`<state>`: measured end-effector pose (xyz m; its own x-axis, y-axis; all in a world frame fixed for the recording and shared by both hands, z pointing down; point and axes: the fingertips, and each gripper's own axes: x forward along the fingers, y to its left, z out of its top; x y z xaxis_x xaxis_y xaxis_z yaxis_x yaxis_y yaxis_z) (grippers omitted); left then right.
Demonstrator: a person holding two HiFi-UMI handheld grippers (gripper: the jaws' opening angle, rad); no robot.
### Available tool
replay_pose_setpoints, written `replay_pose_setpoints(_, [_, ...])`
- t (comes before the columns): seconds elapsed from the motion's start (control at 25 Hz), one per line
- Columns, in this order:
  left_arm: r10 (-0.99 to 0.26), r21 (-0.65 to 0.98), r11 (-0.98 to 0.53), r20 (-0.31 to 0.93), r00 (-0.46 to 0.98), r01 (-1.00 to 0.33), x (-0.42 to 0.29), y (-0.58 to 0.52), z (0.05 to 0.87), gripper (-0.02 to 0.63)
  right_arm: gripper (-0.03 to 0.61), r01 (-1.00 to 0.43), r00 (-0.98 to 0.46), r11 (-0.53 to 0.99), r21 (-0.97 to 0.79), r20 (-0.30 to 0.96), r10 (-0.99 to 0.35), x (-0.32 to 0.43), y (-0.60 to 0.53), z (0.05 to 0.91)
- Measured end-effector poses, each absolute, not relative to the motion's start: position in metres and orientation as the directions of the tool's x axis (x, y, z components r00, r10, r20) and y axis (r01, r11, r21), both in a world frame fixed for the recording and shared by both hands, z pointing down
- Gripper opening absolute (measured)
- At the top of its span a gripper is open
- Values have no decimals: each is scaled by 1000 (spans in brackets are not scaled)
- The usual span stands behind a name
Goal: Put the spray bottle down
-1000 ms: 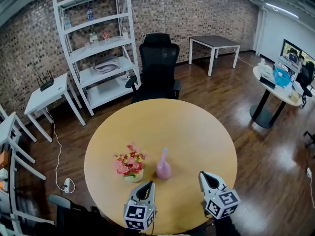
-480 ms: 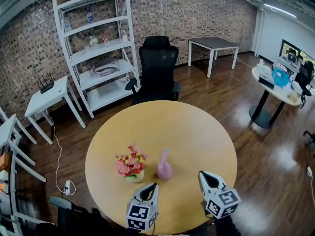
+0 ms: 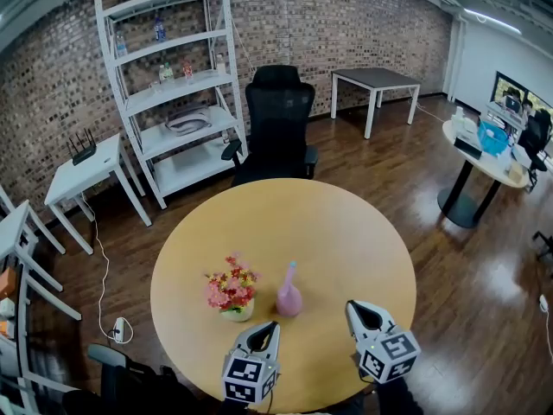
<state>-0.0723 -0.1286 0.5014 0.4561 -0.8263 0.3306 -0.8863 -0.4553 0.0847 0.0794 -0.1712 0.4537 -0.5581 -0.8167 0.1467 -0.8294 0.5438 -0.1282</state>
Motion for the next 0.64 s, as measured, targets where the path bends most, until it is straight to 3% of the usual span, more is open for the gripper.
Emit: replay_pose_setpoints(0.64, [-815, 107, -459, 345, 466, -882, -69, -119, 504, -12, -9, -823, -567, 552, -135, 152, -809, 73, -162, 453])
